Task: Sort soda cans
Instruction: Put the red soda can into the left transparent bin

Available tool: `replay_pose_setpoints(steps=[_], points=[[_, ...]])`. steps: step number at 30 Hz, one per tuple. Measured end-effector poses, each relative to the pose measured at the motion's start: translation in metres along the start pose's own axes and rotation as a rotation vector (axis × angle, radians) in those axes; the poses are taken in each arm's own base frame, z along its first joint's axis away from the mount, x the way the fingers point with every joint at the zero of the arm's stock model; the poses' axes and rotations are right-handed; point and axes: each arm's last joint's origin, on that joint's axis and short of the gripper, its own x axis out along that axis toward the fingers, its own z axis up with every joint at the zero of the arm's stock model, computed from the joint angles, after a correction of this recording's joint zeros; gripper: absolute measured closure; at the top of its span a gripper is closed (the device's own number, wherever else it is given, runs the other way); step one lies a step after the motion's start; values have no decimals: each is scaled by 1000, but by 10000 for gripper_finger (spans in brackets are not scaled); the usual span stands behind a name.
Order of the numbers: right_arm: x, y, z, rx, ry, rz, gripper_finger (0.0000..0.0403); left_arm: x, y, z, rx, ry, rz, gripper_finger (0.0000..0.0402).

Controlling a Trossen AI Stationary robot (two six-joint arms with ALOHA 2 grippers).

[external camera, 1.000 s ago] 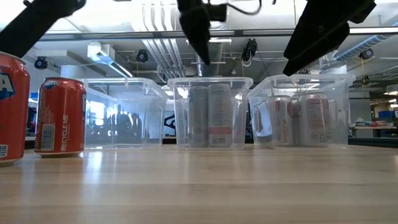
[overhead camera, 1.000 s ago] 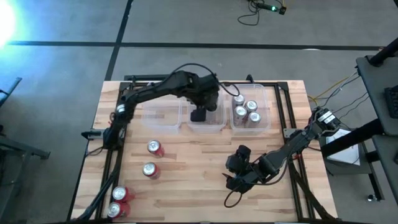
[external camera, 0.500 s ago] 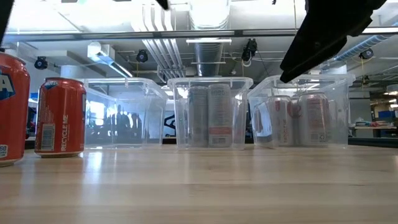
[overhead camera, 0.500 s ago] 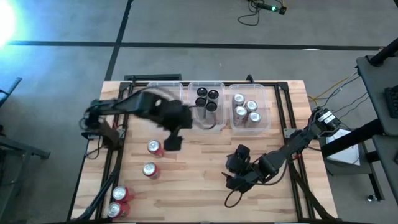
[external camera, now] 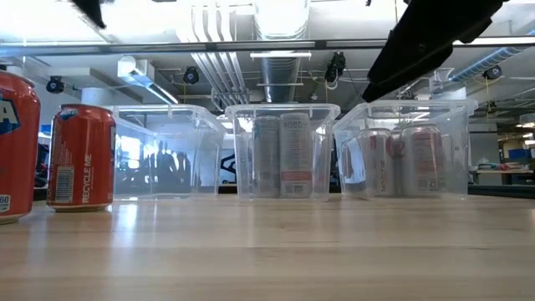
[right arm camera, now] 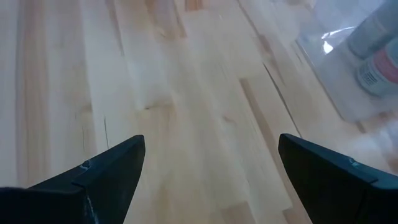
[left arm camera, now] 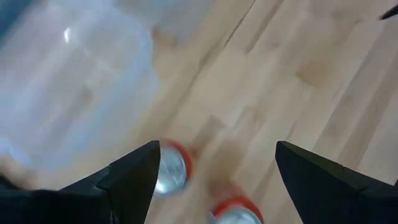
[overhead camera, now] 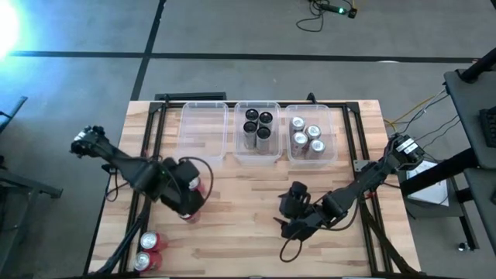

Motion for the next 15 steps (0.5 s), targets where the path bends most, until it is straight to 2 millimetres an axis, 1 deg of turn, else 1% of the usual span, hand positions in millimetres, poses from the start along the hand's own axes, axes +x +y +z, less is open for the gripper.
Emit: replay_pose_setpoints(steps=[3,7,11,15], points=[[0,1,1,-22,-9,7,39,10,-3,-23,-118,31,27,99],[-1,3,5,-18,-30,23,39,28,-3,-41,-238,63,94,99],[-2,4,8,-8,-38,30,39,45,-6,-49,-275,89,159,99],[-3,5,8,-4,-27,53,39,50,-8,-49,-288,89,180,99]])
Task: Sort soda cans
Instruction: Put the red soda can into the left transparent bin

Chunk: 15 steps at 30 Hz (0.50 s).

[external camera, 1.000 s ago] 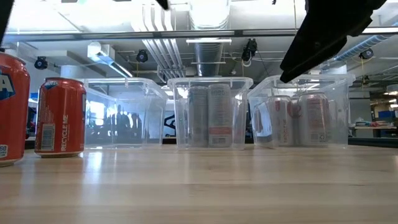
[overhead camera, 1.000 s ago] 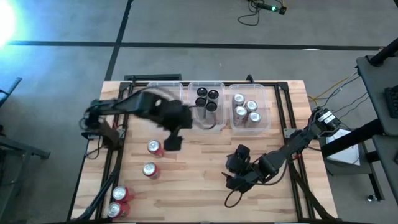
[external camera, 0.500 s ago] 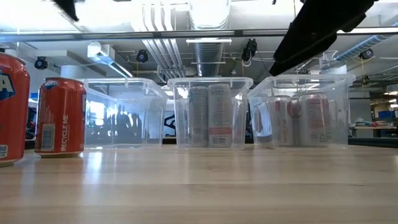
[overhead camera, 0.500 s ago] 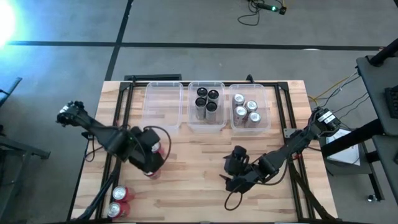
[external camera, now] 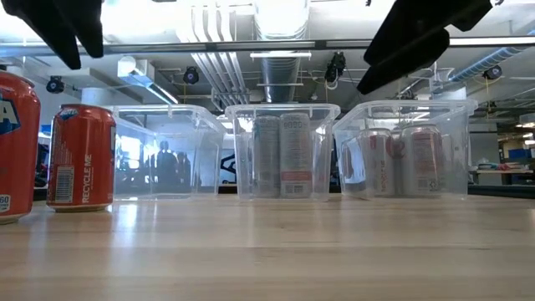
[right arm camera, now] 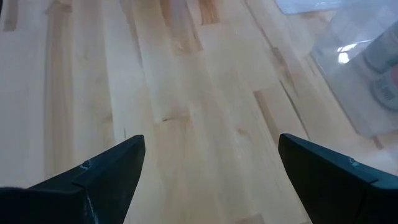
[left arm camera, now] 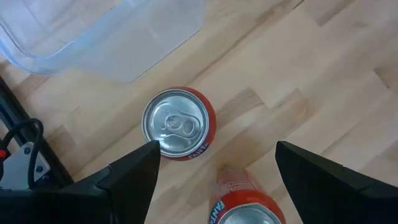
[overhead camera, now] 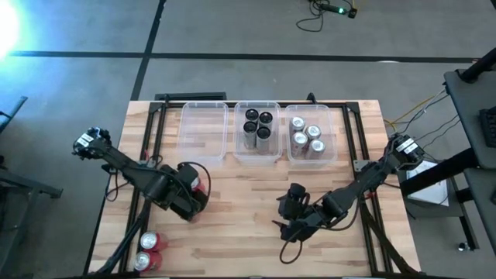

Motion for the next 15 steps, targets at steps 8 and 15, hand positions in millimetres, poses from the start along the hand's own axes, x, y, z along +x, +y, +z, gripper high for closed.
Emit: replay_pose_setpoints(steps=[8,15], points=[[0,0,0,2,11,15,39,11,3,-1,-48,18,52,91],[0,0,-1,-3,12,15,39,23,8,2,-94,44,93,52]])
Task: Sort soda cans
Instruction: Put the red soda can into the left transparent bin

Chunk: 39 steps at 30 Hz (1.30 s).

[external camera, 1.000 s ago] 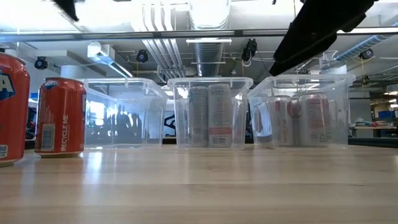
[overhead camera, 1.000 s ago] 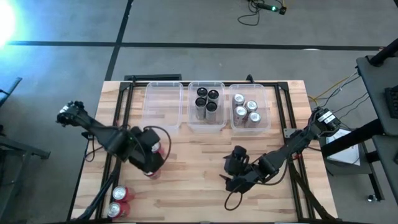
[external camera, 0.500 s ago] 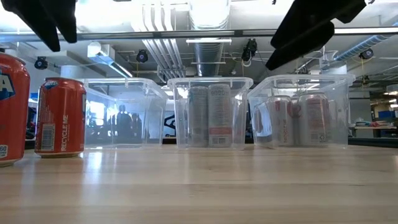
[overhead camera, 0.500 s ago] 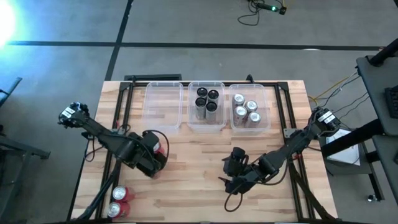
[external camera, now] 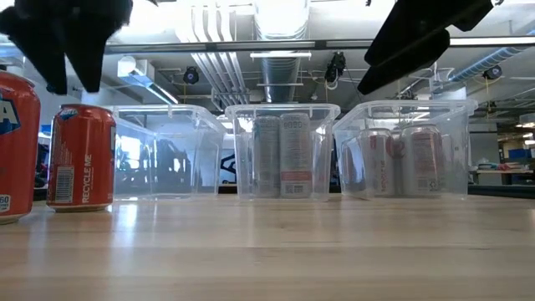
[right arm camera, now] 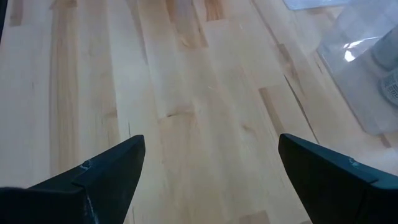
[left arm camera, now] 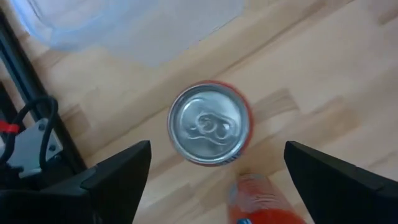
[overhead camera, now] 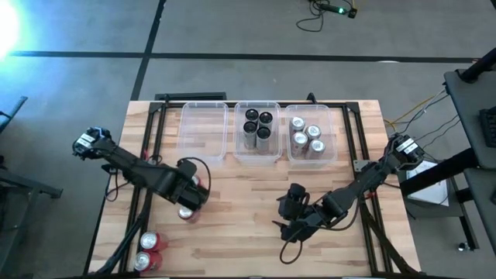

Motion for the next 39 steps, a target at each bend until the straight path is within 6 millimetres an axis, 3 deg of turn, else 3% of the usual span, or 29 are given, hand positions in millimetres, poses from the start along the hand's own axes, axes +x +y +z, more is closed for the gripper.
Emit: replay_pose_setpoints(steps=[8,21,30,34,39], points=[[0,0,-2,-4,18,18,39,28,3,3,-35,61,25,27],[3,-2,-6,-1,29,10,39,67,3,5,-40,101,-23,44],[3,-2,-6,0,23,4,39,65,1,5,-8,123,-46,118],[3,-2,-6,0,23,3,39,59,1,7,37,132,-39,119],[3,-2,-6,-1,23,3,39,34,-6,17,121,115,-97,119]])
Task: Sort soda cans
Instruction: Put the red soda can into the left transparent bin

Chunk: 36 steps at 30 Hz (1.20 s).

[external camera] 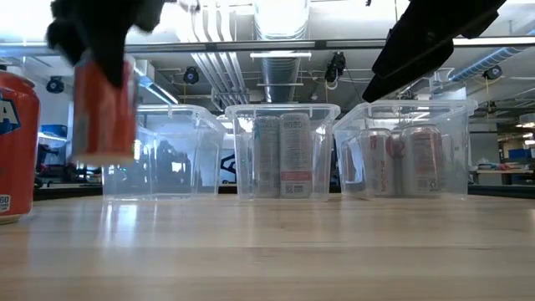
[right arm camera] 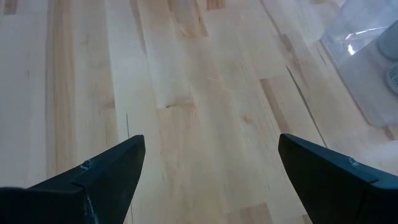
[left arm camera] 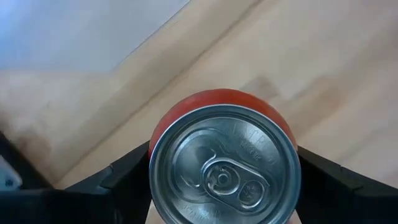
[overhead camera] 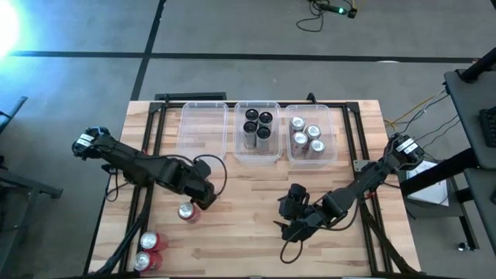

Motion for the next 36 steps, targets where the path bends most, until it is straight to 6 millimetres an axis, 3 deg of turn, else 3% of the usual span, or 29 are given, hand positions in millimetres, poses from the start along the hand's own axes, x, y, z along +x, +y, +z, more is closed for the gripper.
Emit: replay_pose_setpoints(steps=[12,16,20,23,26,32,36], points=[[0,0,0,1,0,-1,39,-87,-16,29,397,-246,-174,119],[1,-1,-2,33,6,-5,39,-125,-6,43,403,-397,-133,119],[2,-2,-4,44,10,-9,39,-150,18,67,288,-512,-24,119],[2,-2,-4,45,10,-9,39,-149,38,92,175,-503,42,119],[2,-2,-4,46,10,-9,39,-134,59,118,57,-453,124,119],[2,0,-2,71,-10,7,39,-83,104,160,-135,-257,223,119],[2,1,-1,69,-22,17,39,-49,118,175,-214,-210,164,119]])
